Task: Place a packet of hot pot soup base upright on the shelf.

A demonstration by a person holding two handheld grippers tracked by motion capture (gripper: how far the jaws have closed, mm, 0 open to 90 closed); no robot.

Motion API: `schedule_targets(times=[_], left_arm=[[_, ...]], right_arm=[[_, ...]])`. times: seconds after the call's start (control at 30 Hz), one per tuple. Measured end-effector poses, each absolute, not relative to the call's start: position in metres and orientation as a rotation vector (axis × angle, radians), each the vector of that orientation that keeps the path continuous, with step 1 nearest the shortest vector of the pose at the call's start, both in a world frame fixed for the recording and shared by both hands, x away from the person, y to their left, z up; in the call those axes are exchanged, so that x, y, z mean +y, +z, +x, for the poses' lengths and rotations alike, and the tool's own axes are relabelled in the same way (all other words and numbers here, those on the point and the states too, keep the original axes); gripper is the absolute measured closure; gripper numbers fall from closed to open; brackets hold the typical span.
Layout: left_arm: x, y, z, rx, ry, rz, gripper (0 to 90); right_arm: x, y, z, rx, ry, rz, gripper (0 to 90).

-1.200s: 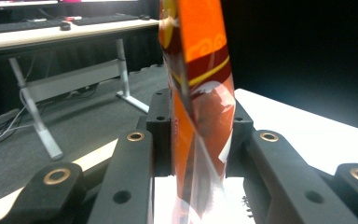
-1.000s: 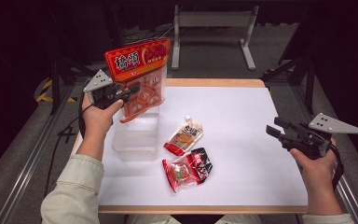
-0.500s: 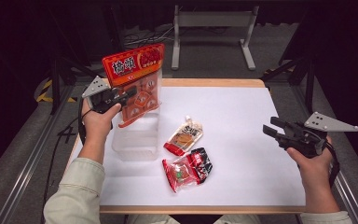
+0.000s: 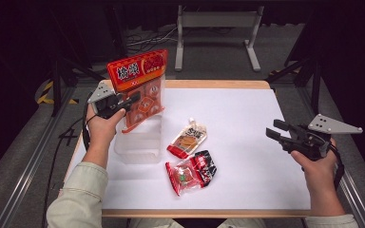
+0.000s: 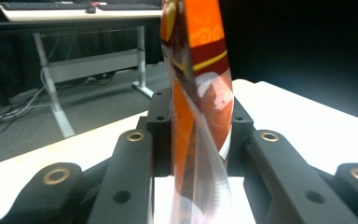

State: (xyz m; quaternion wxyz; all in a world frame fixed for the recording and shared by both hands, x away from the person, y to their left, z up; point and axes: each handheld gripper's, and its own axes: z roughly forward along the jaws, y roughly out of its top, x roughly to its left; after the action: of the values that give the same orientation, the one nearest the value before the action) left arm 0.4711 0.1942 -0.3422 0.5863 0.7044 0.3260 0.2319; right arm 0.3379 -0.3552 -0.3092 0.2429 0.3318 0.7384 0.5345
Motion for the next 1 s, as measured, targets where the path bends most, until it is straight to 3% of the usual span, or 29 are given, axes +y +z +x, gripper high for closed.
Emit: schedule_targets(times=[0.87, 1.0], left_arm=[[0.209, -0.354, 0.458, 0.834, 0.525, 1.681, 71.1], [0.204, -0.355, 0.457, 0.834, 0.558, 1.748, 71.2]], right_arm=[[-0.351, -0.31, 0.337, 2.046, 1.47, 0.859, 53.2], [-0.35, -0.31, 0.337, 2.053, 1.469, 0.854, 53.1]])
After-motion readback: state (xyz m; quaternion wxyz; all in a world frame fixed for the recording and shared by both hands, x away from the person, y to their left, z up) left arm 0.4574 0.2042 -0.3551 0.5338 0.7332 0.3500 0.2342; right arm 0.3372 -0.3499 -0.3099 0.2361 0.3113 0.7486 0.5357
